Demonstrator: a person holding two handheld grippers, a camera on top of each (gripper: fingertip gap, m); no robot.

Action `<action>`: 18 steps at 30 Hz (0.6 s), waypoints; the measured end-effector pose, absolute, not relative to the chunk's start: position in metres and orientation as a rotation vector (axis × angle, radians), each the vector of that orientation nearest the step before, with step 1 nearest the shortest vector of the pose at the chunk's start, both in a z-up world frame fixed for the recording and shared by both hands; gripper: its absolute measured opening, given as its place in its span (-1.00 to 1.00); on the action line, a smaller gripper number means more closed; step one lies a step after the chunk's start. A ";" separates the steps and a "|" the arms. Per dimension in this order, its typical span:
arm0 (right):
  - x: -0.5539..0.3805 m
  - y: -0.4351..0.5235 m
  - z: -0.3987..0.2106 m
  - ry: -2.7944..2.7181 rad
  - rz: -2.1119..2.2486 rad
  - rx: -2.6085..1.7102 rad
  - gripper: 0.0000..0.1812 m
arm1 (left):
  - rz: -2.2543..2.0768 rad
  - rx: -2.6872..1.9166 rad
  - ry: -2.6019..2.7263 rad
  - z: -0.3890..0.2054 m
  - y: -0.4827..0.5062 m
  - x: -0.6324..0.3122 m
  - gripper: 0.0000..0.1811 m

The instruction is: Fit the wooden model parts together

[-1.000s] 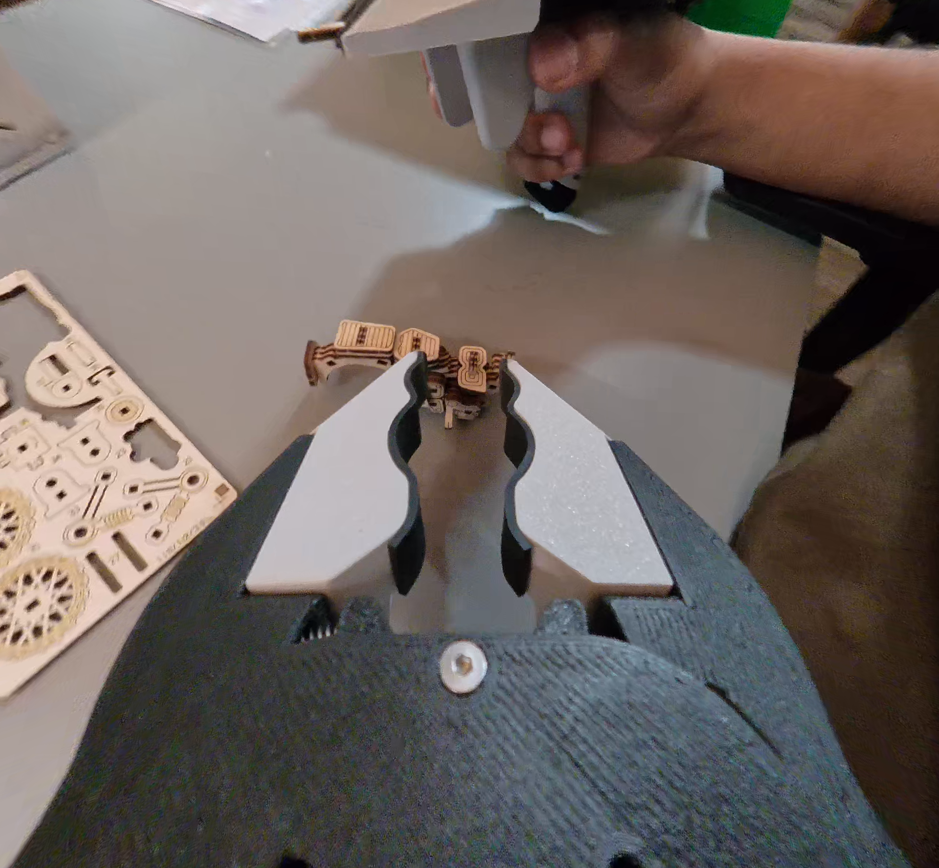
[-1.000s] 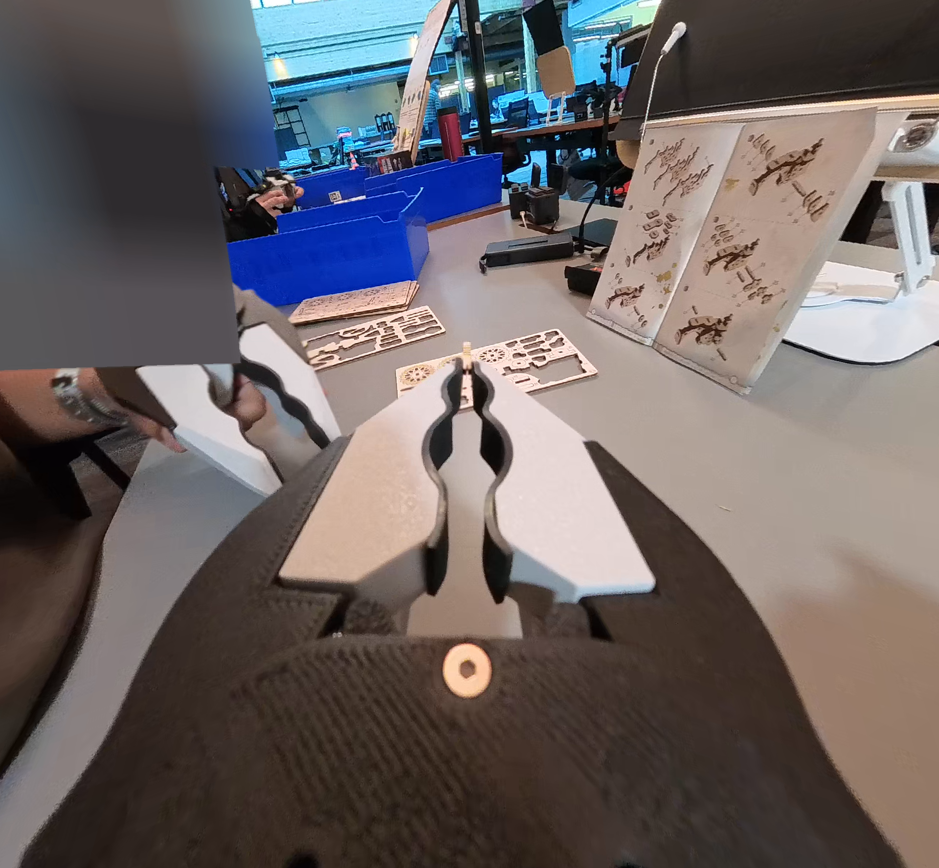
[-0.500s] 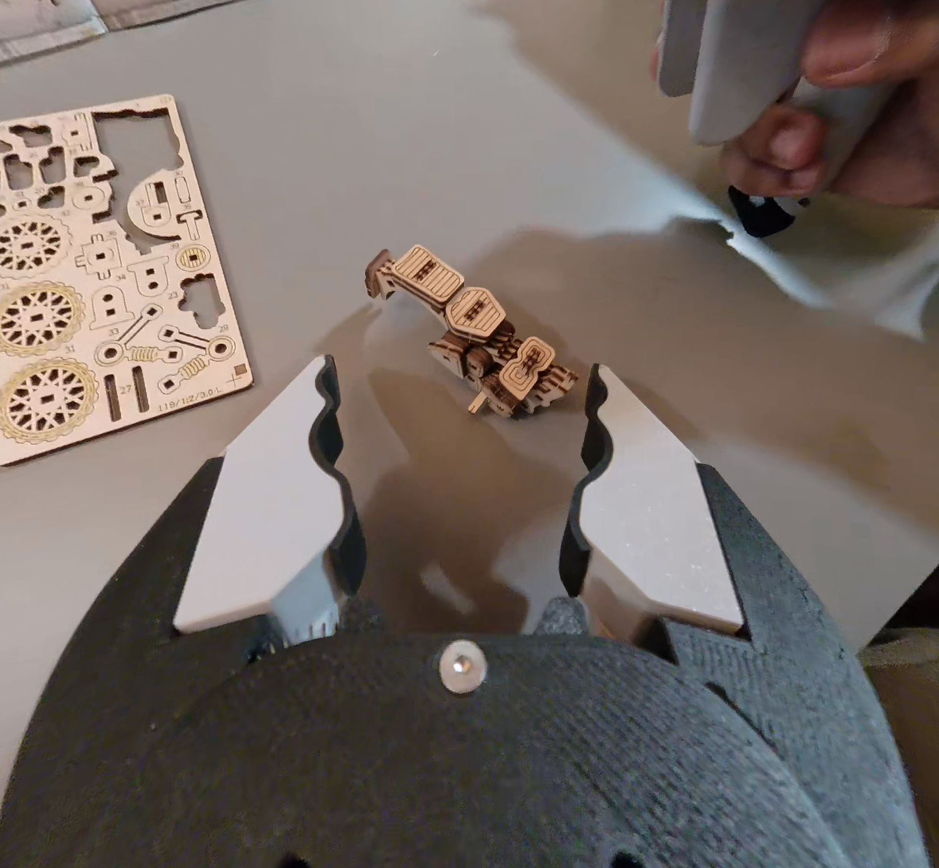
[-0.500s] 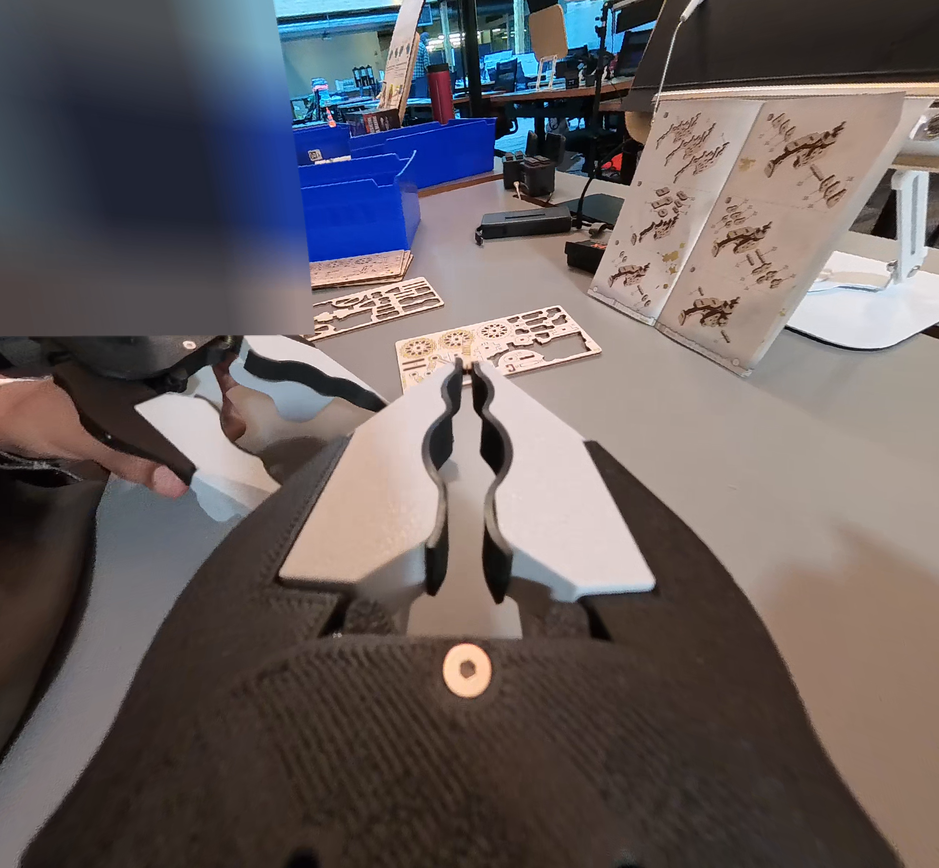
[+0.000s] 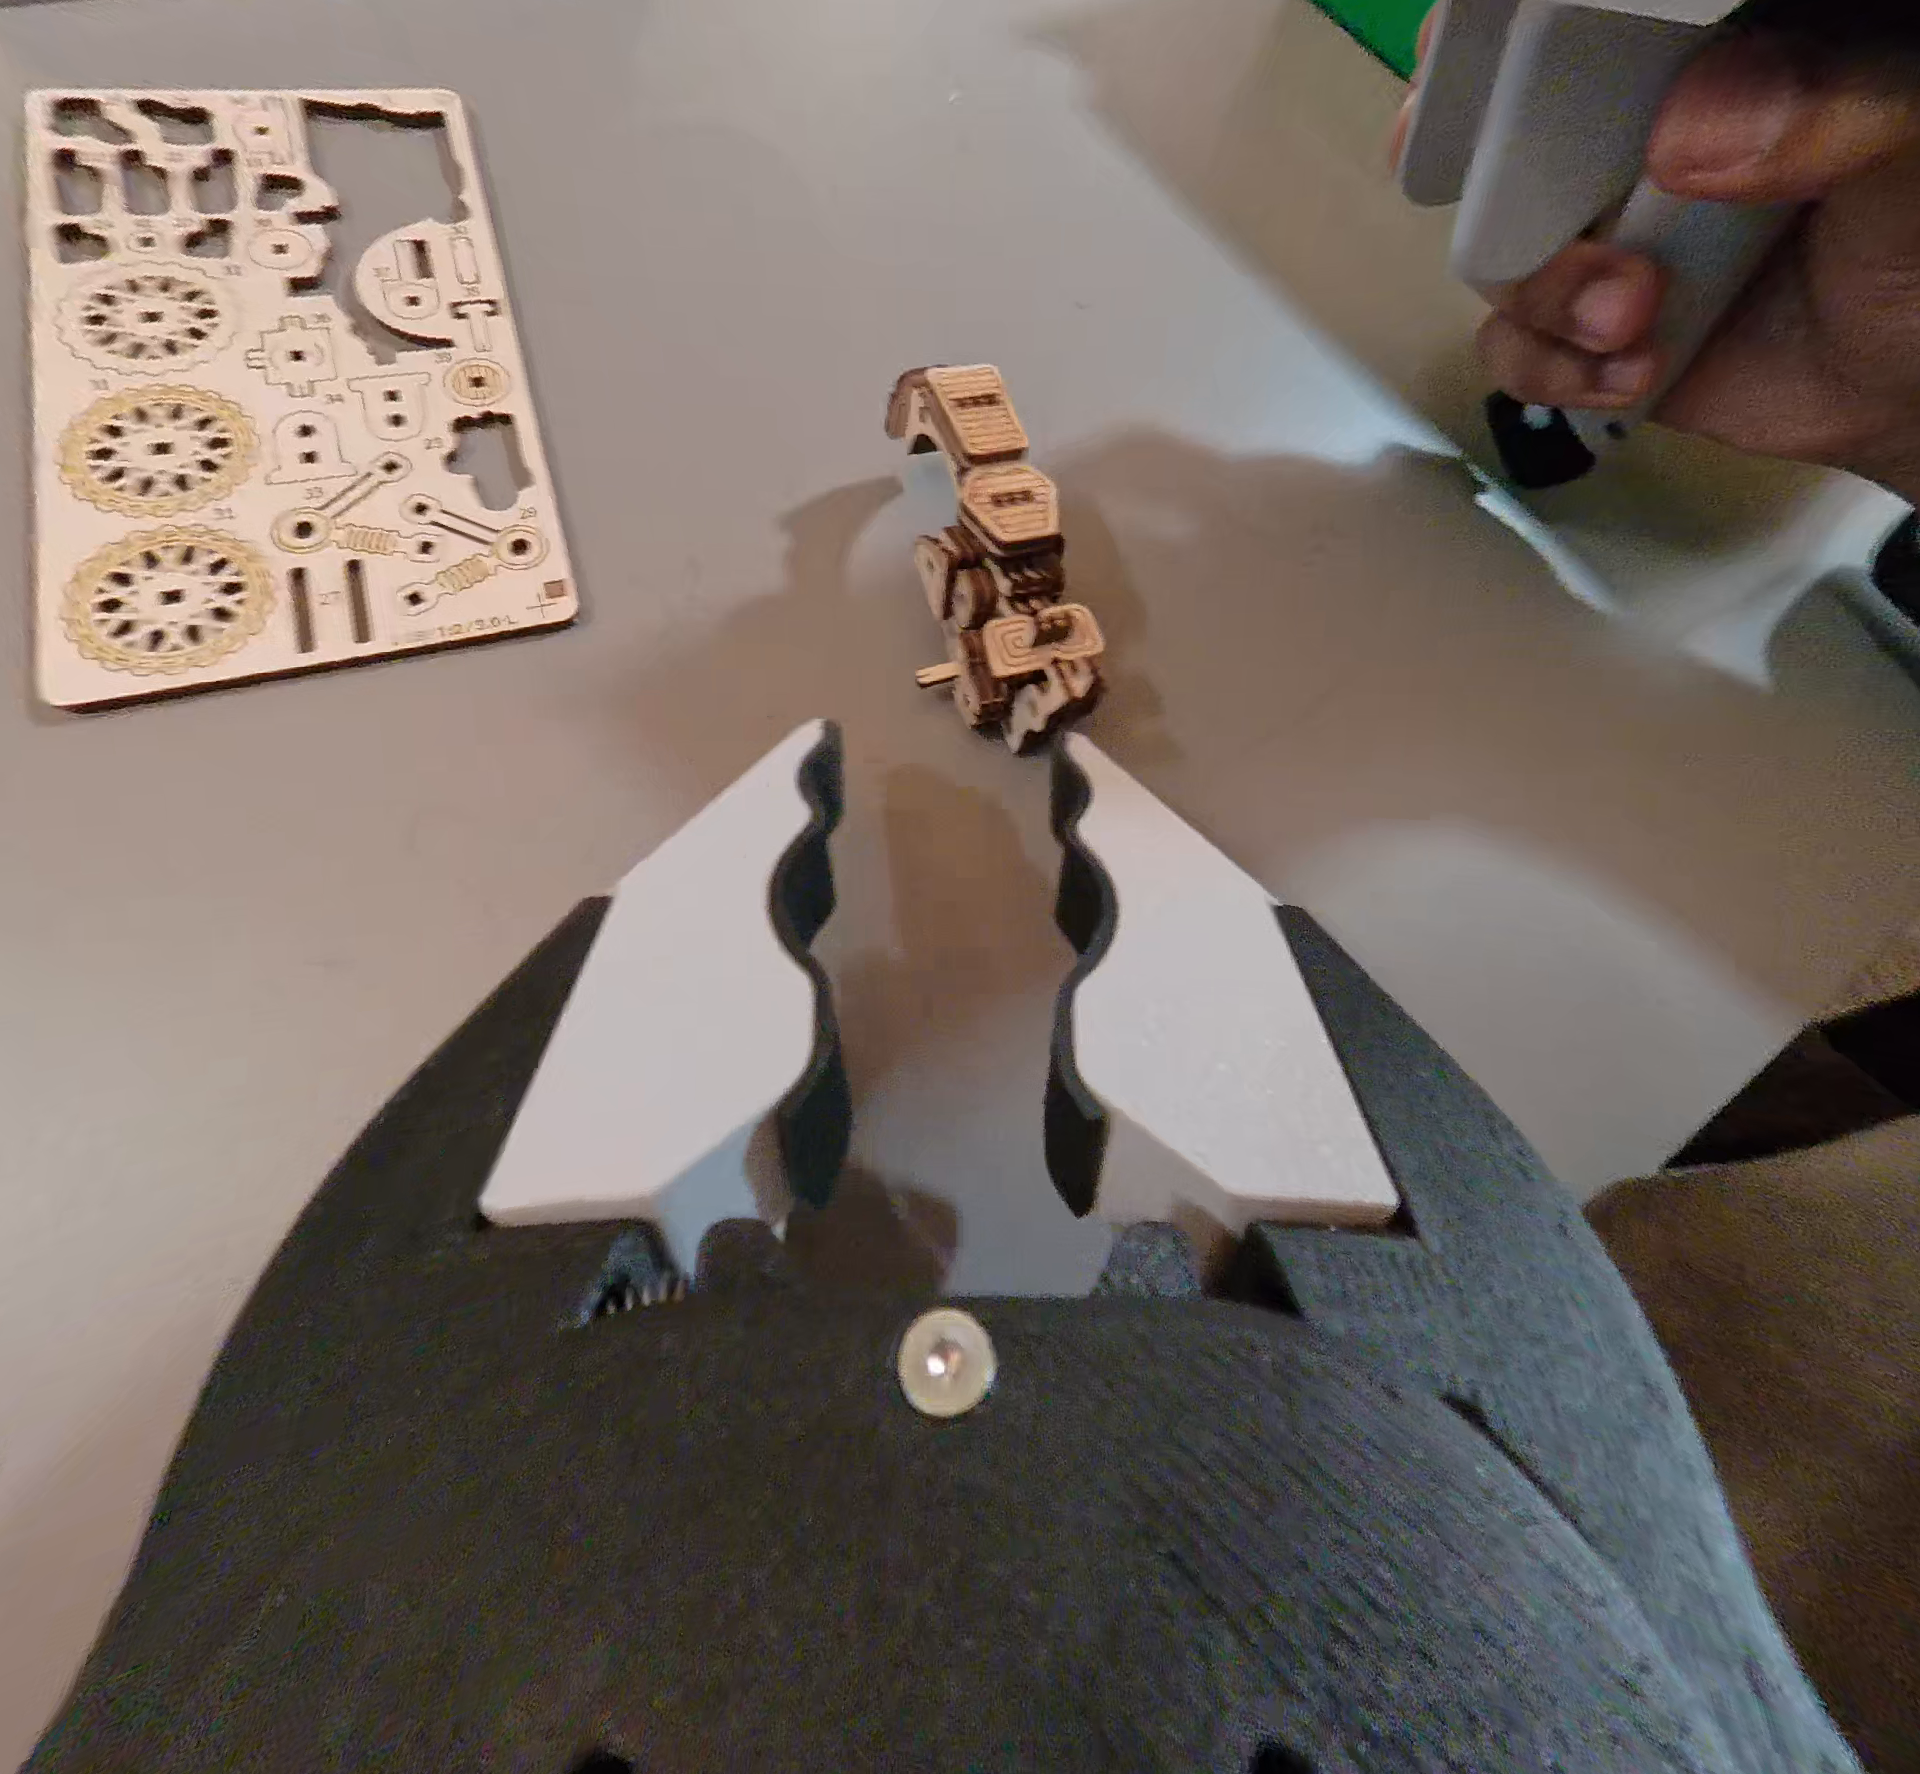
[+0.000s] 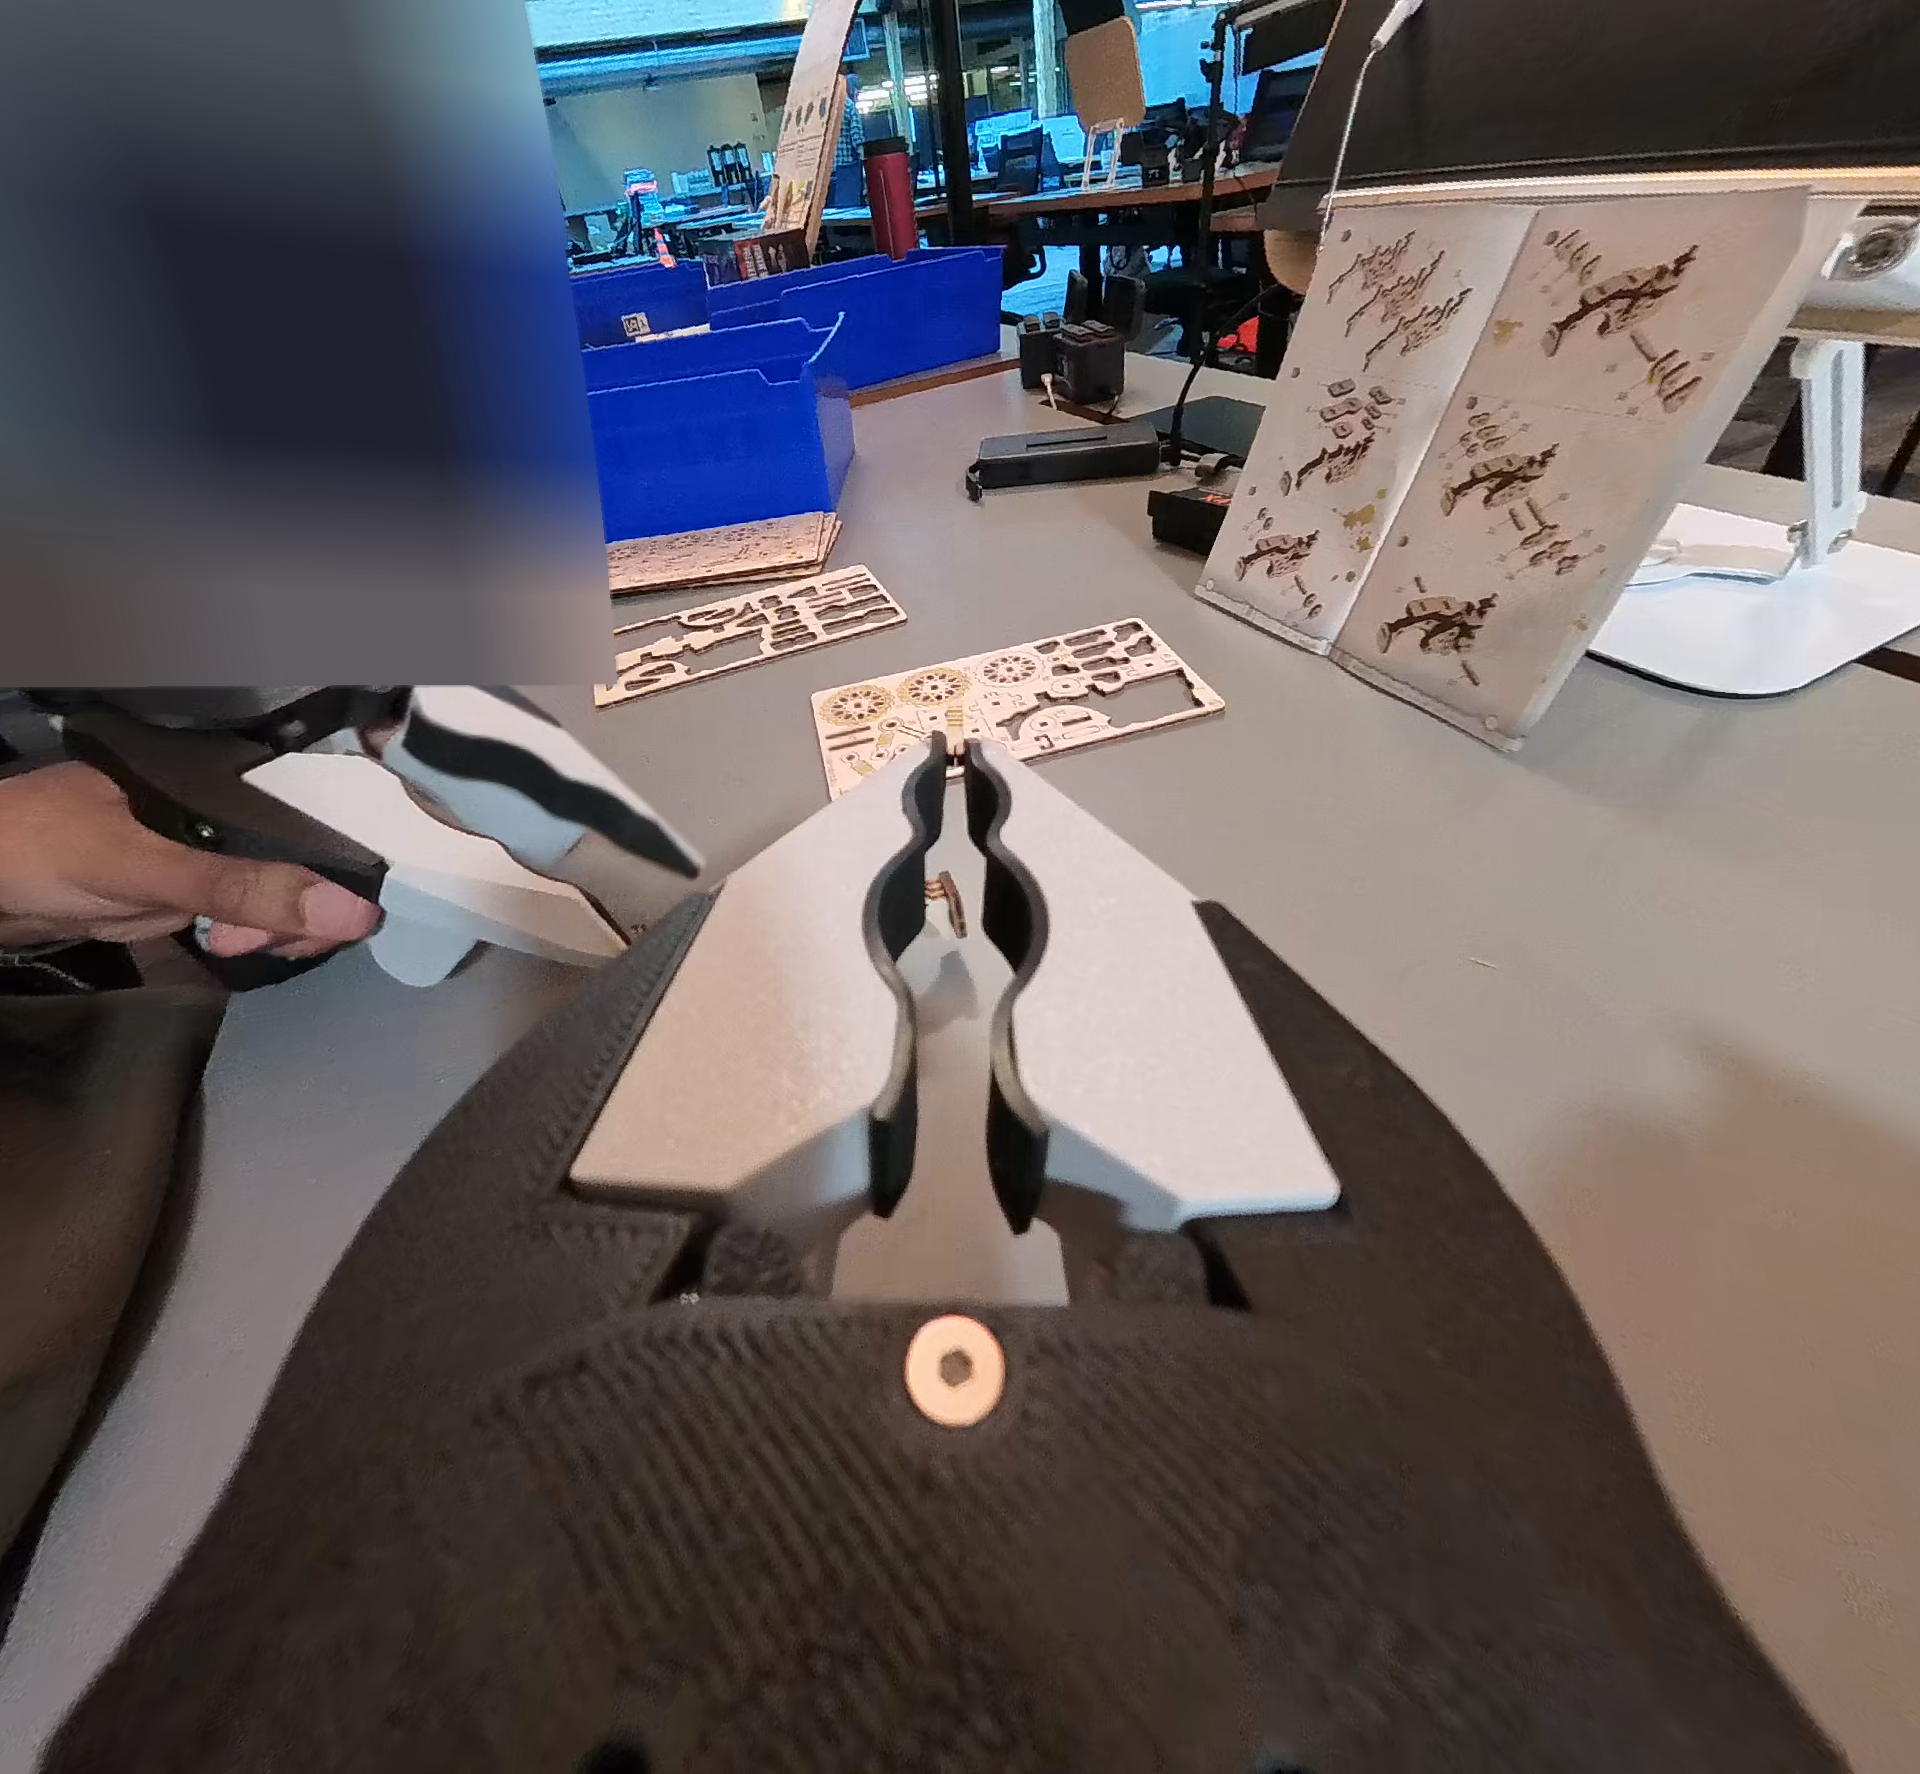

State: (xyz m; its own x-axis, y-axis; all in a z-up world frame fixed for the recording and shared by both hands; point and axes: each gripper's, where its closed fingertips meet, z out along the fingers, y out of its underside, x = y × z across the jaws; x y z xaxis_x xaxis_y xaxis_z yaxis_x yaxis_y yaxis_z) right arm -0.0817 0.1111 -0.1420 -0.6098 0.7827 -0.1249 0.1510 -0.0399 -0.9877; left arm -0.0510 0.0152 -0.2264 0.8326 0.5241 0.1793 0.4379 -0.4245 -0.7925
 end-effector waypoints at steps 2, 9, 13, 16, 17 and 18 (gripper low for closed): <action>-0.081 0.110 -0.142 -1.753 1.692 -0.981 -0.99 | 0.058 -2.076 -0.683 -0.226 0.020 -0.042 -0.66; -0.079 0.108 -0.141 -1.757 1.678 -0.970 -0.99 | 0.037 -2.116 -0.682 -0.232 0.032 -0.041 -0.62; -0.078 0.108 -0.142 -1.762 1.667 -0.960 -0.99 | -0.013 -2.093 -0.744 -0.234 0.031 -0.050 -0.62; -0.078 0.108 -0.142 -1.761 1.670 -0.964 -0.99 | -0.015 -2.076 -0.781 -0.234 0.026 -0.058 -0.84; -0.078 0.109 -0.142 -1.761 1.671 -0.965 -0.99 | -0.022 -2.069 -0.787 -0.234 0.025 -0.059 -0.92; -0.079 0.109 -0.142 -1.761 1.672 -0.967 -0.99 | -0.033 -2.064 -0.791 -0.233 0.025 -0.060 -0.92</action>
